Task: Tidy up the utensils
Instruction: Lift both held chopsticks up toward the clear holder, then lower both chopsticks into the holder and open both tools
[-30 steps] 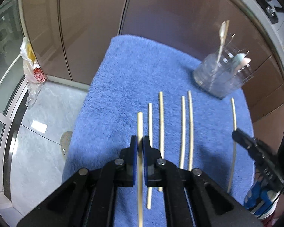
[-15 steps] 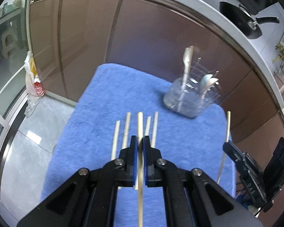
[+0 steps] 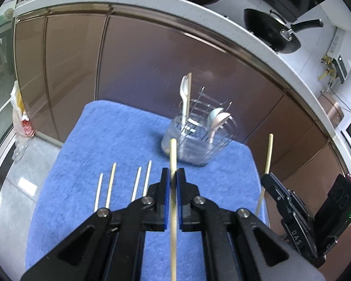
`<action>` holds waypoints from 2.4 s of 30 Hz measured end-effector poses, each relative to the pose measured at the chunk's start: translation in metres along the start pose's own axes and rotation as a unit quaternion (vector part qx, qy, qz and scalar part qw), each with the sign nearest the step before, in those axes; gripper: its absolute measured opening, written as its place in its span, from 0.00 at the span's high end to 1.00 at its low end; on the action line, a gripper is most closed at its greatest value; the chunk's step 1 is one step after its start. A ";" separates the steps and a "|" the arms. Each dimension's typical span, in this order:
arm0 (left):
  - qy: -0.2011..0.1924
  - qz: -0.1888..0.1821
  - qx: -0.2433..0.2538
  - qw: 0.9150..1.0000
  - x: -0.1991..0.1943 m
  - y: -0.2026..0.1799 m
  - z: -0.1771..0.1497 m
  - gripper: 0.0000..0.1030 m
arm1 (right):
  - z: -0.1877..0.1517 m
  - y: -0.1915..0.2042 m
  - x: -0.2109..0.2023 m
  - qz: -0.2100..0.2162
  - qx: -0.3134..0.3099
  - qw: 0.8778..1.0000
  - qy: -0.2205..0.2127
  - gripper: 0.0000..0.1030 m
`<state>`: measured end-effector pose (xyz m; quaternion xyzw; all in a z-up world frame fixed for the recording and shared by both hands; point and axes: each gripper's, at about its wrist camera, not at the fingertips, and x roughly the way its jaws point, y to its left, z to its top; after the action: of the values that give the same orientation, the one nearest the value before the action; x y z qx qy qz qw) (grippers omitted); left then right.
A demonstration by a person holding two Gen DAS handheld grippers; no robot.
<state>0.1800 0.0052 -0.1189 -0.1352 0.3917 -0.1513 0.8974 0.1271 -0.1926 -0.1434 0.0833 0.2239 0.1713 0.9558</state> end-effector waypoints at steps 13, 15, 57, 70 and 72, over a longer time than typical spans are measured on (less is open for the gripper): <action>-0.111 -0.066 0.035 0.991 -0.024 -0.030 0.072 0.95 | 0.077 -0.031 -0.010 -0.013 -0.007 0.993 -0.114 0.95; -0.133 -0.077 0.041 0.987 -0.024 -0.036 0.086 0.95 | 0.094 -0.033 -0.005 -0.017 -0.008 0.991 -0.134 0.95; -0.288 0.036 0.090 0.953 0.060 -0.052 0.063 0.92 | 0.045 -0.025 0.048 -0.136 0.002 0.972 -0.190 0.62; -0.232 0.088 0.101 0.963 -0.031 -0.038 0.018 0.76 | 0.018 0.003 0.003 -0.096 0.016 0.991 -0.095 0.61; -0.222 0.098 0.102 0.965 -0.039 -0.033 0.010 0.76 | 0.012 0.008 0.000 -0.088 0.013 0.993 -0.081 0.61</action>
<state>0.1568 -0.0091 -0.0741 -0.0341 0.1768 -0.0681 0.9813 0.1303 -0.1856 -0.1312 0.0891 0.1546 0.0759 0.9810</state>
